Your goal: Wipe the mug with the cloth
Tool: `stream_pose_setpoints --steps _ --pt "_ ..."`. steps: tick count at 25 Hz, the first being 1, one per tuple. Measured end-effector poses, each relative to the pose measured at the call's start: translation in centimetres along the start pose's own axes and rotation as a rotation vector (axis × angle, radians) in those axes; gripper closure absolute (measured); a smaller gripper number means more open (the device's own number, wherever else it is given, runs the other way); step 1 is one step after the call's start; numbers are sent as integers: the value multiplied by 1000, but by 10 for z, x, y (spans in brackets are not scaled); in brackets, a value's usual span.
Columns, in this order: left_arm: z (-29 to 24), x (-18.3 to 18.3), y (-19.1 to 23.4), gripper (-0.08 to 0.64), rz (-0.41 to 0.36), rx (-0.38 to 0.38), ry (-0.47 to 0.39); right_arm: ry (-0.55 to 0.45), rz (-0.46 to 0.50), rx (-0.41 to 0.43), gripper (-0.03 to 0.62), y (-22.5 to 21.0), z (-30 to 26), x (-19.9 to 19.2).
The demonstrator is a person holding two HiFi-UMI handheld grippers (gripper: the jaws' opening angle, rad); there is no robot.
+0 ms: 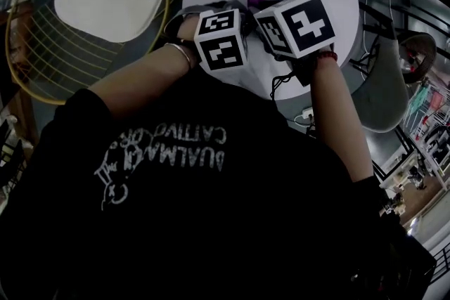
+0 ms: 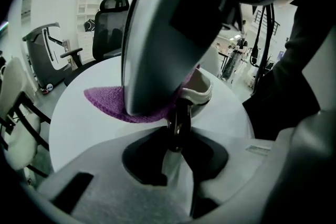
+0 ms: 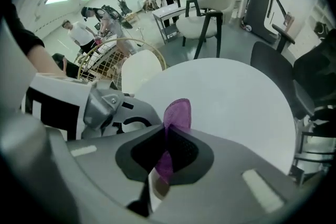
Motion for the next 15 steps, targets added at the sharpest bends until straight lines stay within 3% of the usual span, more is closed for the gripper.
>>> stream_pose_setpoints --steps 15 --pt "0 -2 1 494 49 -8 -9 158 -32 38 568 -15 -17 6"
Point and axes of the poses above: the fingertips, and each gripper's own axes: z backward along the fingers, y to its left, x out of its top, the point moved 3 cm from there along z, backward along the fingers, and after that the axes turned 1 degree about -x, right-handed, at the moved point
